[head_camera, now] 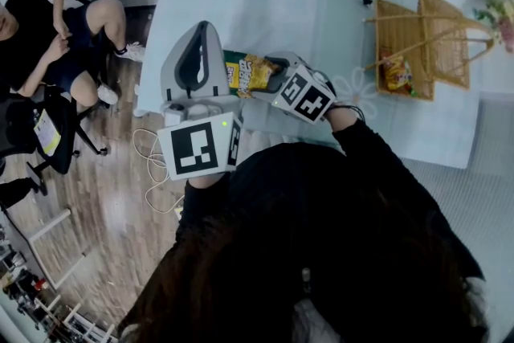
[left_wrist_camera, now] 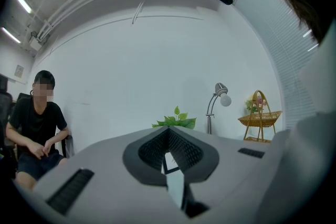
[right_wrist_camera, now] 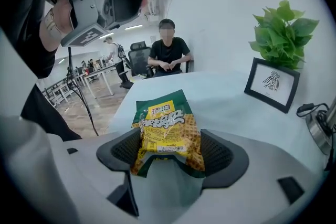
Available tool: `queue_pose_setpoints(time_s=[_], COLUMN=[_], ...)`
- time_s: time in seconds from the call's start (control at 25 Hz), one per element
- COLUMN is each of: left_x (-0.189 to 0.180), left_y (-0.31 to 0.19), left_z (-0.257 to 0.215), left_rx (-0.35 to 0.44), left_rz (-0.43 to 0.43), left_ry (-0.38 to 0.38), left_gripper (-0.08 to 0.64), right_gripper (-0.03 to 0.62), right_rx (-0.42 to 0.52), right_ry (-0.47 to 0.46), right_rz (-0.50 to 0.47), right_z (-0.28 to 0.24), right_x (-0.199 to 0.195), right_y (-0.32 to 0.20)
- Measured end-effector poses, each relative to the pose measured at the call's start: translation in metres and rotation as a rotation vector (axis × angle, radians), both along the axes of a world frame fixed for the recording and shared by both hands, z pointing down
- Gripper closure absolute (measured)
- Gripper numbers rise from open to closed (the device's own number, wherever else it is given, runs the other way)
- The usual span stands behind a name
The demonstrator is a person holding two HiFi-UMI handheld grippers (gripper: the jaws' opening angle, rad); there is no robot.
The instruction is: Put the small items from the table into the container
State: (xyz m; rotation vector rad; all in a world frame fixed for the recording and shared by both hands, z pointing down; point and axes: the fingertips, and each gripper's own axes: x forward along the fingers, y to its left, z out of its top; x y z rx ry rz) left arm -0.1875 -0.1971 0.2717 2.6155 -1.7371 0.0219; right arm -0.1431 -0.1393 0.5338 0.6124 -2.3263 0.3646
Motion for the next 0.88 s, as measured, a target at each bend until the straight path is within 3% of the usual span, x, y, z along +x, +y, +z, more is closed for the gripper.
queue_pose_setpoints(time_s=[0.24,0.56,0.88], left_x=[0.004,0.004,0.01], left_y=[0.0,-0.002,-0.003], left_z=[0.001,-0.002,-0.004], left_rx=[0.013,0.024,0.026], left_rz=[0.02,0.027,0.044], left_ry=[0.001,0.001,0.003], left_gripper=[0.558,0.558,0.558], right_gripper=[0.242,0.305,0.358], right_rx=[-0.003,-0.045,-0.015], right_ry=[0.002,0.03,0.015], right_rz=[0.022,0.042,0.059], right_z=[0.01,0.012,0.004], right_x=[0.001,0.0,0.001], right_y=[0.0,0.004,0.005])
